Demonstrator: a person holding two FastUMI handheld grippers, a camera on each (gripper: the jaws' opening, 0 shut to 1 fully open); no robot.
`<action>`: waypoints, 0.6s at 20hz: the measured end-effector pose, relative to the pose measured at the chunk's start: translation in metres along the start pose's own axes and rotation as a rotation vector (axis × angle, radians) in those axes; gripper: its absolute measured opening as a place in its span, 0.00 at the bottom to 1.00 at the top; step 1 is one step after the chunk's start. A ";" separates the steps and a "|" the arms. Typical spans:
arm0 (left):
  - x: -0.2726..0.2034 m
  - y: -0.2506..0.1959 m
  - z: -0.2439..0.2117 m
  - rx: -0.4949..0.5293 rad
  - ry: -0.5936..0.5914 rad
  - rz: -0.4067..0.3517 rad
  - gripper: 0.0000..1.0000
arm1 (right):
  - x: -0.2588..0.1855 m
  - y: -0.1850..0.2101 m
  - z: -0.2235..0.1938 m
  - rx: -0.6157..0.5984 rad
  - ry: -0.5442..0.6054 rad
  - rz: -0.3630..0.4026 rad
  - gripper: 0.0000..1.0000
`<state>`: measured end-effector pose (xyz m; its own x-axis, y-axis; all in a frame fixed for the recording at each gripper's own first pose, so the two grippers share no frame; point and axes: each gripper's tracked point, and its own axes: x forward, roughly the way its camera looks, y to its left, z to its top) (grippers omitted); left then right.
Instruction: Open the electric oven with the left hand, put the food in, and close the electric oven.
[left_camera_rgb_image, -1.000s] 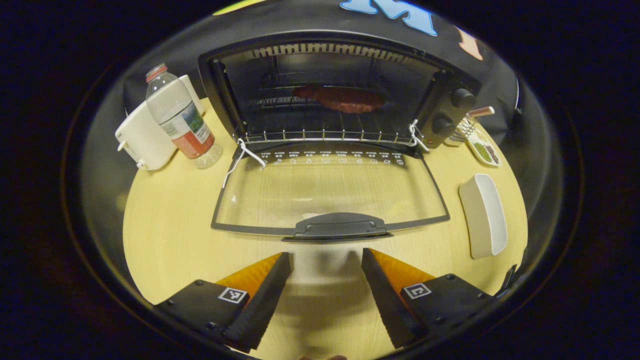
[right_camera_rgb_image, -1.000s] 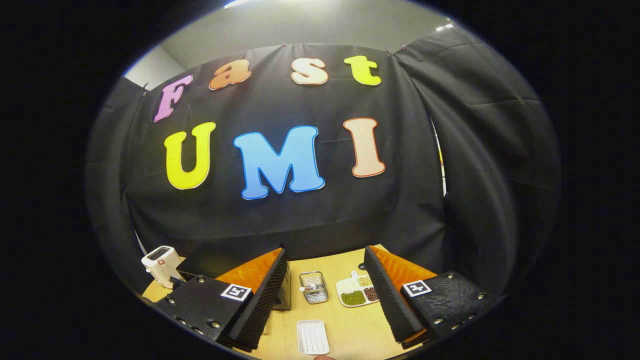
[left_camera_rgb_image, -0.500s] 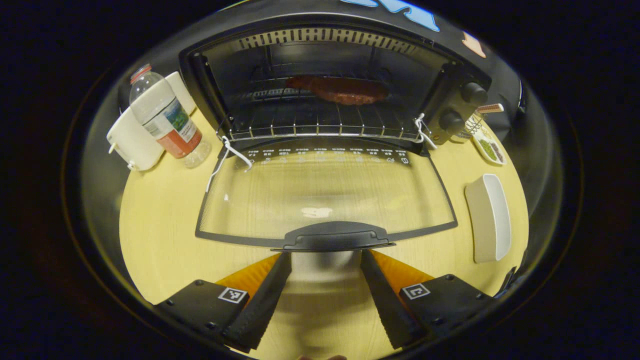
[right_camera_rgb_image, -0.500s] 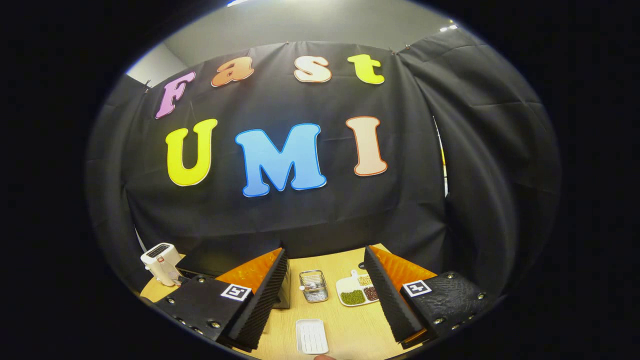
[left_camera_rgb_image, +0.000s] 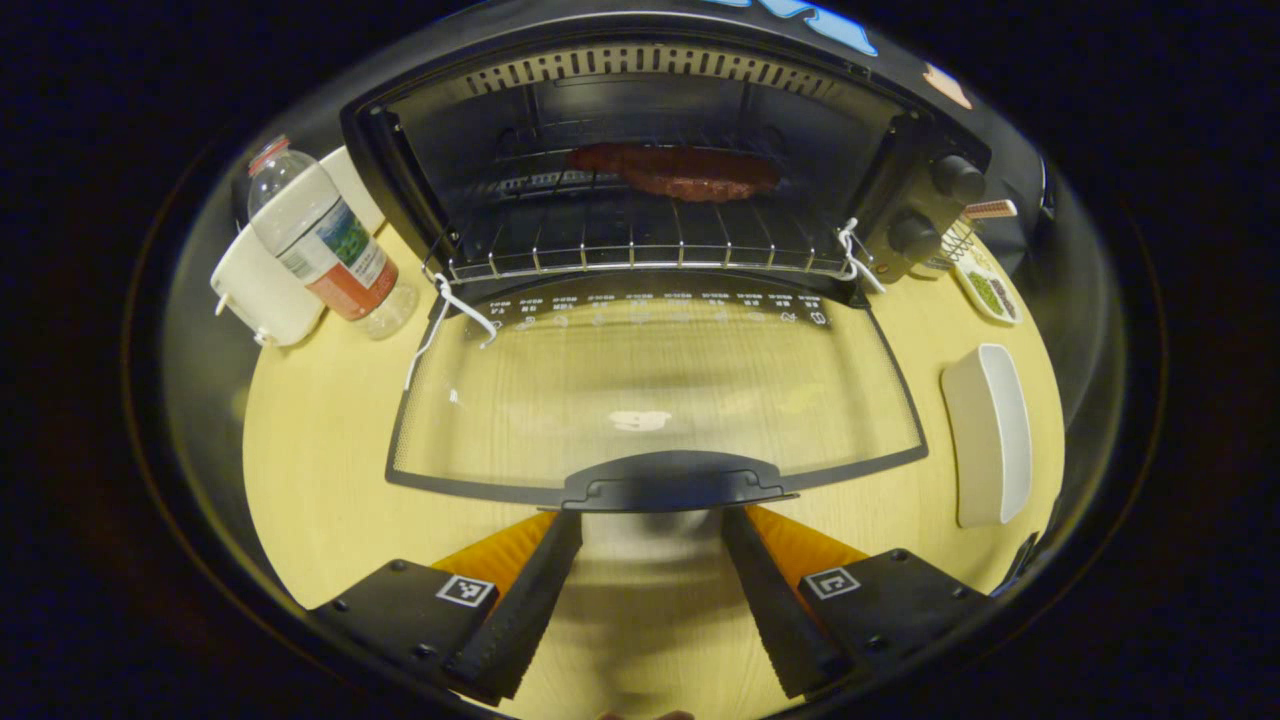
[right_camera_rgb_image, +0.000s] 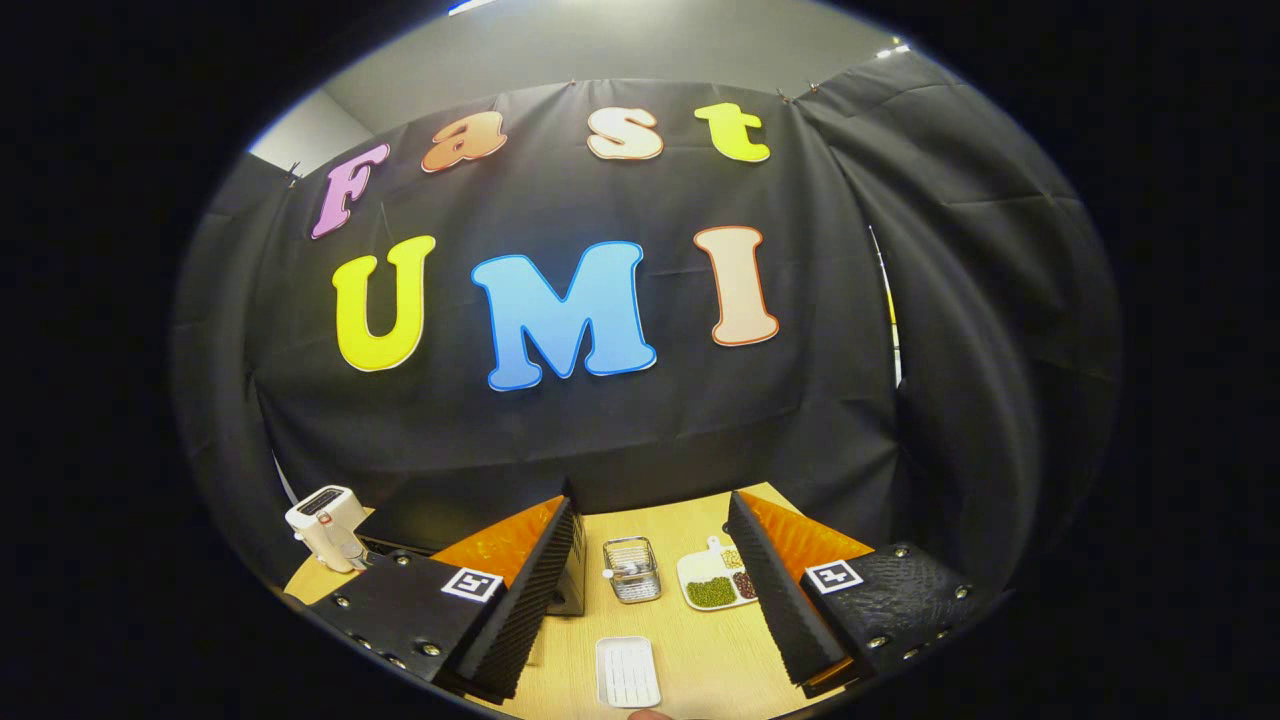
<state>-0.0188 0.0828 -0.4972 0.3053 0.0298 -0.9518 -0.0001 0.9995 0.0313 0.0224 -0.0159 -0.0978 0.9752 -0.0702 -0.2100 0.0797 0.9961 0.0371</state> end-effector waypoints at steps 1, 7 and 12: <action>-0.001 0.000 0.001 0.004 -0.002 0.003 1.00 | -0.001 0.000 0.000 -0.001 -0.001 0.002 0.95; -0.018 -0.001 0.004 0.012 -0.046 0.012 0.97 | 0.000 -0.010 -0.005 0.020 0.009 0.003 0.95; -0.036 -0.001 0.008 -0.007 -0.091 0.005 1.00 | -0.002 -0.004 0.003 0.019 -0.015 0.016 0.94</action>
<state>-0.0222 0.0807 -0.4601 0.3907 0.0343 -0.9199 -0.0087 0.9994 0.0336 0.0204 -0.0197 -0.0950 0.9794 -0.0556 -0.1943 0.0681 0.9960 0.0586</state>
